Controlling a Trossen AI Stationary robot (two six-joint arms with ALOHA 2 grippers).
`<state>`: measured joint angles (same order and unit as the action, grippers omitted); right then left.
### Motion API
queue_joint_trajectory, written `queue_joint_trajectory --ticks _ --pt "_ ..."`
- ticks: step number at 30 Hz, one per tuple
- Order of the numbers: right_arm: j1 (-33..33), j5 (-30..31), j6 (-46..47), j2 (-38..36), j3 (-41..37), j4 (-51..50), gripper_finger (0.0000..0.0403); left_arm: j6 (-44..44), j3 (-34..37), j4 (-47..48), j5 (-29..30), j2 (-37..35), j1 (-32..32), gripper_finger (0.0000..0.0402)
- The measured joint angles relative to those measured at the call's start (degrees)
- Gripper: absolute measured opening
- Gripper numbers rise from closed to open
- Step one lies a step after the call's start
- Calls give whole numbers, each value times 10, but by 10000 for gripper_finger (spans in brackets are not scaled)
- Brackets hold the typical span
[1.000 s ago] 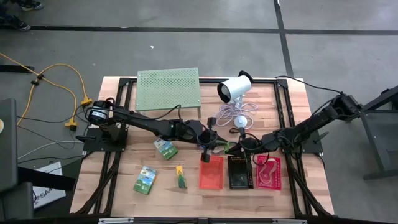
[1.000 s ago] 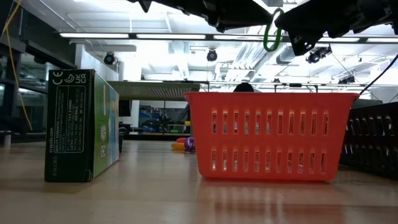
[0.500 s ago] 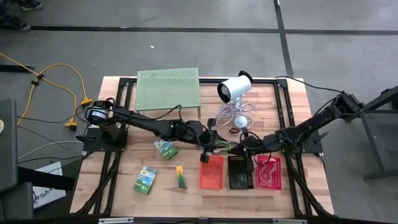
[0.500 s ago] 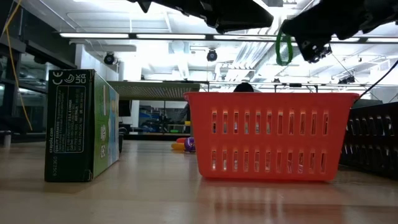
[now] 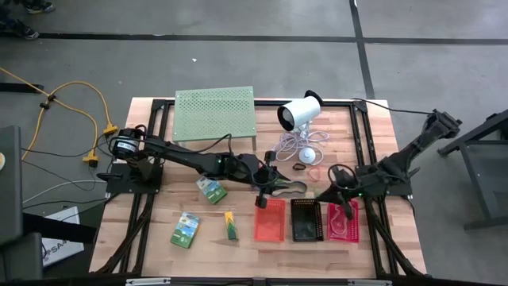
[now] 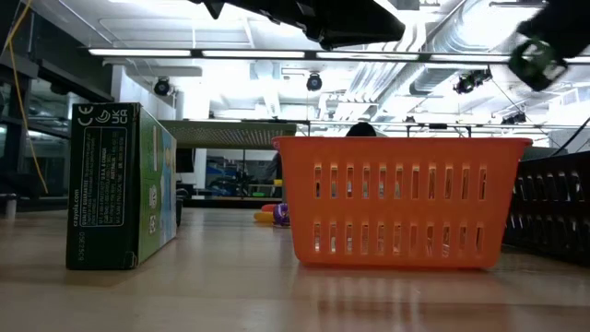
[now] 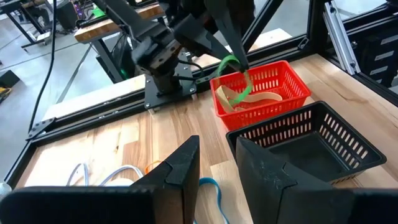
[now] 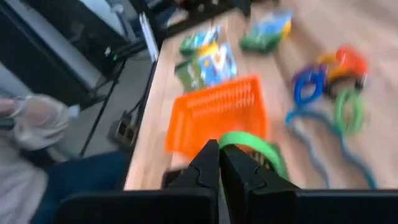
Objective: Pick & Place Office Desk Supplies
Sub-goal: Put the green rubber band into the red basket
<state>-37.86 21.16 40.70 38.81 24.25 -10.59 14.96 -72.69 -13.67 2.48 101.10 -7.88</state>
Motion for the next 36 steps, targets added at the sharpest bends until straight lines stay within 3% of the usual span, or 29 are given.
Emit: queue_joint_trajectory --ticks 6,13,24,36 --pt "-56 -37 112 -27 0 -91 2 0 0 0 2 0 0 102" --pt "-115 -92 239 -21 0 -128 2 0 0 0 3 0 0 102" --pt "-184 -103 419 29 0 -200 2 0 0 0 7 0 0 102" --pt "-193 -109 438 80 0 -203 12 0 0 0 7 0 0 102"
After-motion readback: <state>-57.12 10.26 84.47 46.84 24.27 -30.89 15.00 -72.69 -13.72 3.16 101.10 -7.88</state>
